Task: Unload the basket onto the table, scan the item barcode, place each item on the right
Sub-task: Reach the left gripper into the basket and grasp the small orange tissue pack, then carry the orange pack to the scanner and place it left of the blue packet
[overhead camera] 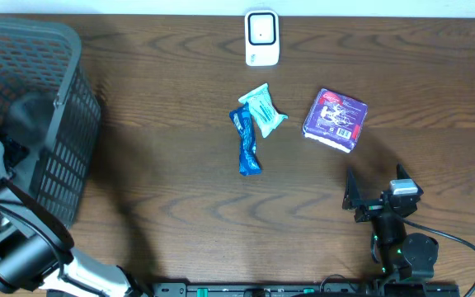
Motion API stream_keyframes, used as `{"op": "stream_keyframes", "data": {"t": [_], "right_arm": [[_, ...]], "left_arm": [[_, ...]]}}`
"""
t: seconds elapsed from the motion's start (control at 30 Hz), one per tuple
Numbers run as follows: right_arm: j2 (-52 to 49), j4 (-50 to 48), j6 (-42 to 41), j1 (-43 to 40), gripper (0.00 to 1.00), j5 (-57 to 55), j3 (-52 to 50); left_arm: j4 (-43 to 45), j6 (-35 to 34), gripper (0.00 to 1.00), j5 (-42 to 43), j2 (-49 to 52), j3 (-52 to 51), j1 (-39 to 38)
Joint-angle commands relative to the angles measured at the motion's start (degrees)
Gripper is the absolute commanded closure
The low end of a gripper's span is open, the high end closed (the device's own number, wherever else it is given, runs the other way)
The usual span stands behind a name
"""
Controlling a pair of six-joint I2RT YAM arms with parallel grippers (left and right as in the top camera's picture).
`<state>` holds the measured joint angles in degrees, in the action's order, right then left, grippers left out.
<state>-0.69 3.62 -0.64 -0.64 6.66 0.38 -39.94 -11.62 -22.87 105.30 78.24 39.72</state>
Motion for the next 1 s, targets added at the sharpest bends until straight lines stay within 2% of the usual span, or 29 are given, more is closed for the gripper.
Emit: {"op": "stream_keyframes", "data": {"t": [0.0, 0.17, 0.27, 0.37, 0.4, 0.47, 0.5, 0.53, 0.67, 0.8, 0.87, 0.97], "right_arm": [[0.3, 0.2, -0.6, 0.0, 0.01, 0.3, 0.0], [0.3, 0.2, -0.6, 0.0, 0.01, 0.3, 0.0], [0.3, 0.2, -0.6, 0.0, 0.01, 0.3, 0.0], [0.3, 0.2, -0.6, 0.0, 0.01, 0.3, 0.0], [0.3, 0.2, -0.6, 0.0, 0.01, 0.3, 0.0], [0.3, 0.2, -0.6, 0.0, 0.01, 0.3, 0.0], [0.3, 0.2, -0.6, 0.0, 0.01, 0.3, 0.0], [0.3, 0.2, -0.6, 0.0, 0.01, 0.3, 0.0], [0.3, 0.2, -0.6, 0.0, 0.01, 0.3, 0.0], [0.3, 0.2, -0.6, 0.0, 0.01, 0.3, 0.0], [0.3, 0.2, -0.6, 0.0, 0.01, 0.3, 0.0], [0.3, 0.2, -0.6, 0.0, 0.01, 0.3, 0.0]], "left_arm": [[1.0, 6.8, 0.06, 2.0, 2.5, -0.5, 1.7], [3.9, 7.5, 0.08, 4.9, 4.8, -0.4, 2.1], [4.3, 7.5, 0.25, 5.9, 5.8, -0.4, 2.1], [4.3, 7.5, 0.28, 5.9, 6.3, -0.5, 2.1], [4.3, 7.5, 0.37, 5.9, 6.3, -0.5, 2.1], [4.0, 7.5, 0.73, 5.9, 6.3, -0.5, 2.1], [3.6, 7.5, 0.86, 5.9, 6.3, -0.5, 2.0], [3.1, 7.5, 0.92, 5.9, 6.2, -0.5, 2.0], [0.9, 5.6, 0.93, 5.9, 4.7, -0.3, 1.8], [0.2, -0.7, 0.93, 6.0, -1.8, 0.1, 0.1], [0.8, -1.9, 0.93, 8.0, -6.5, 0.5, -1.2], [5.2, -2.9, 0.93, 16.7, -15.8, 0.7, -3.8]]}}
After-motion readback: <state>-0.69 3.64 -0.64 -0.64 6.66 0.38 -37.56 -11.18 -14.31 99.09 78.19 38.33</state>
